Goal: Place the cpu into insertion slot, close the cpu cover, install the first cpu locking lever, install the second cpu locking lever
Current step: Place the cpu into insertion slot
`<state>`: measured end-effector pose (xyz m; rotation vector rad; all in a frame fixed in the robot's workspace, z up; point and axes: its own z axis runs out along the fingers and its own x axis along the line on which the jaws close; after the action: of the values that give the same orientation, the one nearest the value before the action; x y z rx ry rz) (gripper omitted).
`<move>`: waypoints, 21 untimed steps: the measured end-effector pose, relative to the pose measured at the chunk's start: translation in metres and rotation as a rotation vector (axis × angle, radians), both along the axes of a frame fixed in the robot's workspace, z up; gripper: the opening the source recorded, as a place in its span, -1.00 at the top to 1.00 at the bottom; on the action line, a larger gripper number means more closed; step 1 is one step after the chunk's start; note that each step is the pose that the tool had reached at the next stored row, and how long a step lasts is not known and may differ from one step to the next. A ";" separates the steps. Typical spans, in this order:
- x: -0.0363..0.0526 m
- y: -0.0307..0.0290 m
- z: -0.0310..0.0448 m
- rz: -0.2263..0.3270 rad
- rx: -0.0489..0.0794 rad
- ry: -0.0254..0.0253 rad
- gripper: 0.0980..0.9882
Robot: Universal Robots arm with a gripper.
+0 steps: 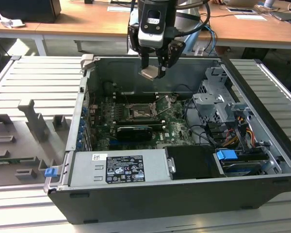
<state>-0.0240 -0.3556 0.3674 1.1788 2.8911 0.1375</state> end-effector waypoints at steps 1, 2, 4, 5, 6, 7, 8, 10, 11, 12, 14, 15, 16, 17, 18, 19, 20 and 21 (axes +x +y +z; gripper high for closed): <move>0.0000 0.0000 -0.0003 -0.016 0.000 0.0000 0.00; 0.0000 0.0000 -0.0005 -0.023 0.000 0.0000 0.00; 0.0000 0.0000 -0.0011 -0.050 0.000 0.0000 0.00; 0.0000 0.0000 -0.0013 -0.064 0.000 0.0000 0.00; 0.0000 0.0000 -0.0014 -0.072 0.000 0.0000 0.00; 0.0000 0.0000 -0.0016 -0.081 0.000 0.0000 0.00; 0.0000 0.0000 -0.0018 -0.092 0.000 -0.0001 0.00; 0.0000 0.0000 -0.0021 -0.110 0.000 -0.0001 0.00; 0.0000 0.0000 -0.0023 -0.120 0.000 0.0000 0.00; 0.0000 0.0000 -0.0024 -0.130 0.000 -0.0001 0.00; 0.0000 0.0000 -0.0027 -0.159 0.000 0.0000 0.00; 0.0000 0.0000 -0.0030 -0.178 0.000 -0.0001 0.00; 0.0000 0.0000 -0.0031 -0.194 0.000 -0.0001 0.00; 0.0000 0.0000 -0.0033 -0.216 0.000 -0.0001 0.00; 0.0000 0.0000 -0.0036 -0.246 0.000 -0.0001 0.00; 0.0000 0.0000 -0.0038 -0.265 0.000 -0.0001 0.00; 0.0000 0.0000 -0.0040 -0.283 0.000 -0.0001 0.00; 0.0000 0.0000 -0.0044 -0.301 0.000 -0.0001 0.00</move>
<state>-0.0239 -0.3556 0.3631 1.5928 2.6705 0.1317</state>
